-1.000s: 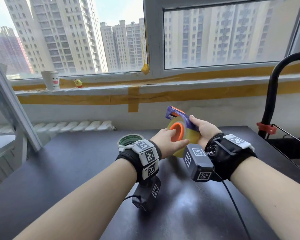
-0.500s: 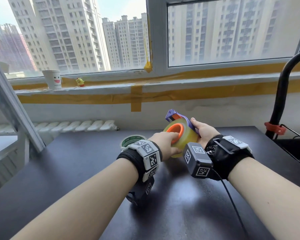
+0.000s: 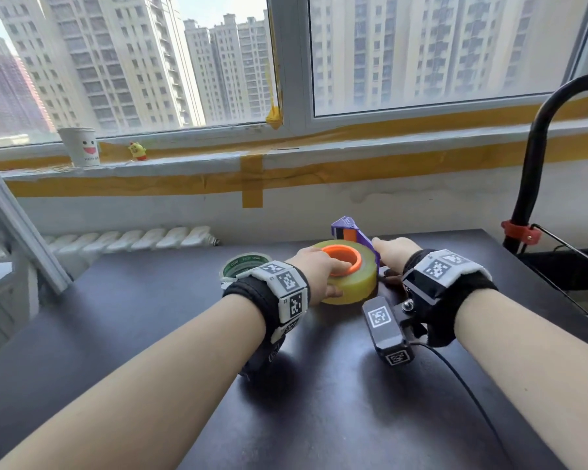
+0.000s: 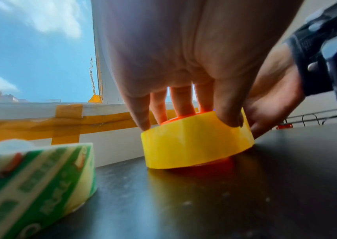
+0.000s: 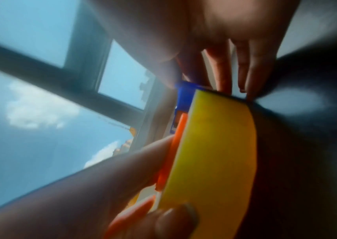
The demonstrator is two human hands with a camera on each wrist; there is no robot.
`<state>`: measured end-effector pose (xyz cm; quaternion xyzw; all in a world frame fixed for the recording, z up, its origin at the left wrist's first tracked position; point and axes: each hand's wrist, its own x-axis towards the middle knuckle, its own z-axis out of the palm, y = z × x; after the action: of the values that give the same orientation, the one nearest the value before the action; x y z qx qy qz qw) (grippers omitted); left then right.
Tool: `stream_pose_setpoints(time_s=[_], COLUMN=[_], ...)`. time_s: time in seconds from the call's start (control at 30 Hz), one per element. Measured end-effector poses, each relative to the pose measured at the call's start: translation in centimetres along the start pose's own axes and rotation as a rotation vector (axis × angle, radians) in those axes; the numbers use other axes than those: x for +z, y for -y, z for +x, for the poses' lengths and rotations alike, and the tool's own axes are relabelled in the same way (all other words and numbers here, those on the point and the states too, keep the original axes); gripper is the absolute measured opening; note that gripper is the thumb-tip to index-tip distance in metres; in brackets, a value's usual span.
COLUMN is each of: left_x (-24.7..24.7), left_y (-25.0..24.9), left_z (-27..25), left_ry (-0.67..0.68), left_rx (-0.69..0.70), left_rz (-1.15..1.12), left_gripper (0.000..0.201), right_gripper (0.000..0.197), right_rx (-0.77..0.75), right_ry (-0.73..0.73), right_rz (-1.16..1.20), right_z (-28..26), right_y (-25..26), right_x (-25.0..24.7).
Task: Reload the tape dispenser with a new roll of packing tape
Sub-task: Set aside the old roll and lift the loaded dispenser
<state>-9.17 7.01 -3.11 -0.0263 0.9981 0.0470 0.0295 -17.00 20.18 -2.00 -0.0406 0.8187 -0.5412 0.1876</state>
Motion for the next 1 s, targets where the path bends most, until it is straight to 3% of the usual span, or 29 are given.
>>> stream_pose_setpoints(time_s=[0.1, 0.37, 0.73, 0.87, 1.0], left_x=[0.1, -0.4, -2.7, -4.2, -6.5], left_y=[0.2, -0.6, -1.5, -1.5, -1.8], left_z=[-0.4, -1.3, -4.9, -6.9, -8.8], left_ry=[-0.011, -0.038, -0.094, -0.128, -0.194], left_rx=[0.004, 0.005, -0.154, -0.196, -0.253], left_rz=[-0.009, -0.001, -0.014, -0.050, -0.107], left_gripper=[0.058, 0.061, 0.054, 0.051, 0.049], right_gripper=[0.037, 0.039, 0.032, 0.033, 0.029], right_rx=[-0.036, -0.073, -0.152, -0.210, -0.339], right_ry=[-0.008, 0.012, -0.008, -0.004, -0.026], right_rz=[-0.121, -0.177, -0.274, -0.365, -0.608], right_z=[0.2, -0.2, -3.2, -5.1, -8.6], right_y=[-0.3, -0.5, 0.8, 2.2, 4.2], right_x=[0.0, 0.4, -0.1, -0.8, -1.3])
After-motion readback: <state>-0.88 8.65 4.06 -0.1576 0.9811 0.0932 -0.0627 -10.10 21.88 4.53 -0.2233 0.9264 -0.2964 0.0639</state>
